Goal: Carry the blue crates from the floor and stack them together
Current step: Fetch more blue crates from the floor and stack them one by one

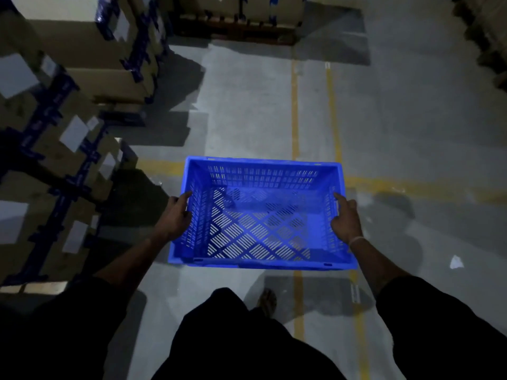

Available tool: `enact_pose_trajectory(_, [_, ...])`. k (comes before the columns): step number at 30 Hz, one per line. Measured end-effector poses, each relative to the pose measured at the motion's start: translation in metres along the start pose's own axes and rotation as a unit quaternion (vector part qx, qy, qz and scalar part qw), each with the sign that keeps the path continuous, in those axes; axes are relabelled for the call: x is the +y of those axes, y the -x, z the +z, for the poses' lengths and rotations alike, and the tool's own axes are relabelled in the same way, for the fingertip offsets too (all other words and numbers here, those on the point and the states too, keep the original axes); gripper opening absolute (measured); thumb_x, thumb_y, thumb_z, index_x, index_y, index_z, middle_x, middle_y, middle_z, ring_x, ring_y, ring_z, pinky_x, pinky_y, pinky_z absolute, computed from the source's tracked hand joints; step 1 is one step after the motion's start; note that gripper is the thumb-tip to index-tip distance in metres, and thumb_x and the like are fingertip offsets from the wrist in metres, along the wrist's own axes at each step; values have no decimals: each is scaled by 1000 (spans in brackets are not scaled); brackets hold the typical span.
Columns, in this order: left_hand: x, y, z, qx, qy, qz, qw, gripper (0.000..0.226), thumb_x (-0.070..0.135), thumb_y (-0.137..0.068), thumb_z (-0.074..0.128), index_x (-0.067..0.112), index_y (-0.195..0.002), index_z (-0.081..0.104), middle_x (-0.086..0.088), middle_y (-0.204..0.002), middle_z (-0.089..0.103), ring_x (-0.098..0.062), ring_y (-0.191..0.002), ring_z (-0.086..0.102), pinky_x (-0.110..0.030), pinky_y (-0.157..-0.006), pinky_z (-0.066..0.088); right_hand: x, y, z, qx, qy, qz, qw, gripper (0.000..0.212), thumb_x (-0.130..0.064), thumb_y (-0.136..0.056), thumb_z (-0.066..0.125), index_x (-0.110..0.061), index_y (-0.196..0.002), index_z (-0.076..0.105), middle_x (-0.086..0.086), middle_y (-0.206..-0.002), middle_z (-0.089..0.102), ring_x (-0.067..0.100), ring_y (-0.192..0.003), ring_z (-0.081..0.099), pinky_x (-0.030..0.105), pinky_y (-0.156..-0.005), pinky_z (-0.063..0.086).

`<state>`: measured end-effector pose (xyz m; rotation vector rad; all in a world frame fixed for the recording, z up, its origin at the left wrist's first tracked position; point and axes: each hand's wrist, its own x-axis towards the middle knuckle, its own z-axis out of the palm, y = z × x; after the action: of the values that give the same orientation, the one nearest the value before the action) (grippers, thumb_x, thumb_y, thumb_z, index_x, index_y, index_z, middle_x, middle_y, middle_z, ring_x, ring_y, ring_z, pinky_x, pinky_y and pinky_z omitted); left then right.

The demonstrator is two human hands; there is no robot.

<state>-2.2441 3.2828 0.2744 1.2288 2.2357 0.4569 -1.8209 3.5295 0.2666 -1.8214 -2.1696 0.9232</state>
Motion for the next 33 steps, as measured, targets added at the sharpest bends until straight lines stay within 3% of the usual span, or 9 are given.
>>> enact_pose_trajectory(3, [0, -61, -5, -17, 7, -16, 1000, 67, 6, -93, 55, 14, -155, 30, -25, -120, 50, -40, -110, 54, -48, -94, 48, -11, -61, 8, -9, 16, 9, 1000, 78, 7, -77, 50, -22, -149, 40, 22, -123, 40, 45, -93, 57, 46, -83, 50])
enact_pose_trajectory(7, [-6, -147, -2, -51, 26, -16, 998, 69, 13, -96, 56, 24, -156, 25, -23, -130, 46, -39, -109, 59, -52, -91, 55, -24, -140, 27, -15, 29, 18, 999, 82, 5, -79, 50, -29, -153, 33, 22, -121, 41, 49, -94, 57, 48, -83, 51])
enact_pose_trajectory(9, [-16, -197, 3, -65, 50, -15, 996, 74, 21, -93, 54, 35, -156, 20, -21, -130, 48, -40, -108, 62, -56, -86, 58, -28, -179, 43, -6, 31, 27, 999, 87, 4, -79, 51, -33, -154, 28, 22, -120, 41, 49, -92, 58, 49, -84, 52])
enact_pose_trajectory(12, [-49, -272, 29, -70, 81, 1, 994, 91, 38, -78, 48, 42, -159, 5, -23, -129, 55, -42, -115, 59, -55, -92, 55, -28, -235, 75, 8, 29, 33, 999, 93, 3, -78, 54, -32, -157, 19, 23, -122, 42, 50, -98, 57, 52, -87, 51])
enact_pose_trajectory(16, [-71, -354, 74, -54, 121, -30, 991, 105, 26, -75, 62, 45, -159, 2, -20, -127, 58, -36, -114, 57, -53, -92, 53, -9, -309, 131, 8, 17, 39, 999, 95, 2, -79, 58, -27, -158, 14, 24, -129, 42, 50, -110, 53, 55, -90, 48])
enact_pose_trajectory(20, [-114, -428, 144, -42, 152, -35, 987, 100, 34, -69, 50, 47, -158, 6, -21, -124, 58, -39, -105, 64, -53, -83, 58, 25, -386, 198, 4, 28, 44, 999, 91, -3, -83, 59, -30, -158, 14, 22, -126, 42, 49, -109, 54, 53, -87, 48])
enact_pose_trajectory(23, [-160, -484, 200, -55, 156, -45, 985, 94, 35, -79, 54, 52, -157, 4, -18, -125, 59, -38, -93, 70, -54, -80, 59, 55, -435, 242, -1, 36, 31, 999, 90, -3, -85, 59, -29, -158, 14, 22, -127, 40, 48, -109, 52, 51, -87, 46])
enact_pose_trajectory(29, [-136, -525, 240, -18, 146, -24, 989, 86, 27, -82, 44, 40, -159, 10, -20, -109, 65, -32, -77, 71, -50, -62, 60, 94, -493, 297, 12, 27, 21, 999, 91, 0, -83, 58, -28, -158, 14, 23, -127, 39, 48, -108, 51, 49, -84, 44])
enact_pose_trajectory(33, [-163, -547, 267, -17, 133, -9, 991, 80, 61, -91, 41, 51, -157, -4, -25, -123, 57, -44, -95, 65, -58, -80, 57, 112, -506, 315, 20, 24, 8, 999, 95, 1, -84, 58, -32, -158, 8, 24, -134, 37, 48, -111, 49, 51, -85, 44])
